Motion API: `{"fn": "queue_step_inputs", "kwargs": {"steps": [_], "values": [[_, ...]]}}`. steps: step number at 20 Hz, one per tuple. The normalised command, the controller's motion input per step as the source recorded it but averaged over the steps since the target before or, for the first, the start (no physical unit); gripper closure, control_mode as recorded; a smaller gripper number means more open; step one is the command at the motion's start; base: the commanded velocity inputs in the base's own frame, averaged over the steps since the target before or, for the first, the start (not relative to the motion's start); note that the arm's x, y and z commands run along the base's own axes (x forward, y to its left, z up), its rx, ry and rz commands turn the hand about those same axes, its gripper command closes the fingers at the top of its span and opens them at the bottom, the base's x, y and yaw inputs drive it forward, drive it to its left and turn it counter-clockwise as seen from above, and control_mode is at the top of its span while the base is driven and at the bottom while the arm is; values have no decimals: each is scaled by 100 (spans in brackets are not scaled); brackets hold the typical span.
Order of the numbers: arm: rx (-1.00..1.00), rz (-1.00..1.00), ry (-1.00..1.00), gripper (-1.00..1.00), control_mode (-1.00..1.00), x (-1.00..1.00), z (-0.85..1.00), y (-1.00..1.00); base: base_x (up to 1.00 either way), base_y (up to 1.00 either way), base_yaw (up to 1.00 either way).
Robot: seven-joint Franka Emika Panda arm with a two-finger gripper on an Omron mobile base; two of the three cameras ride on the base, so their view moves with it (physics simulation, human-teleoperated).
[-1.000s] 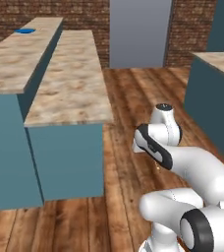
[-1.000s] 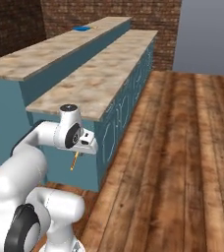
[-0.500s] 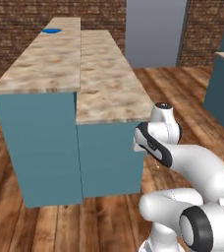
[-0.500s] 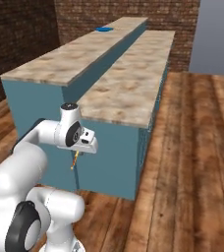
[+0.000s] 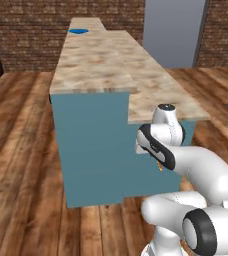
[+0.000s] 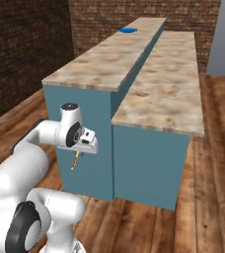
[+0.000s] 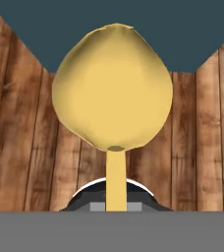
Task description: Take the fork and place it on the left side of the plate. Then take the spoon and place it on the right side of the plate. Make sure they're directly next to the plate.
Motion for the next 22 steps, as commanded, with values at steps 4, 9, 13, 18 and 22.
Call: {"fn": "queue_step_inputs", "kwargs": {"steps": [4, 9, 13, 18, 22], "values": [[0, 0, 0, 100, 100, 0, 0, 0, 28, 100, 0], [0, 0, 0, 100, 100, 0, 0, 0, 48, 100, 0], [0, 0, 0, 100, 100, 0, 0, 0, 80, 100, -1], [0, 0, 0, 100, 100, 0, 0, 0, 91, 100, 0], [0, 0, 0, 100, 100, 0, 0, 0, 82, 100, 0]]}}
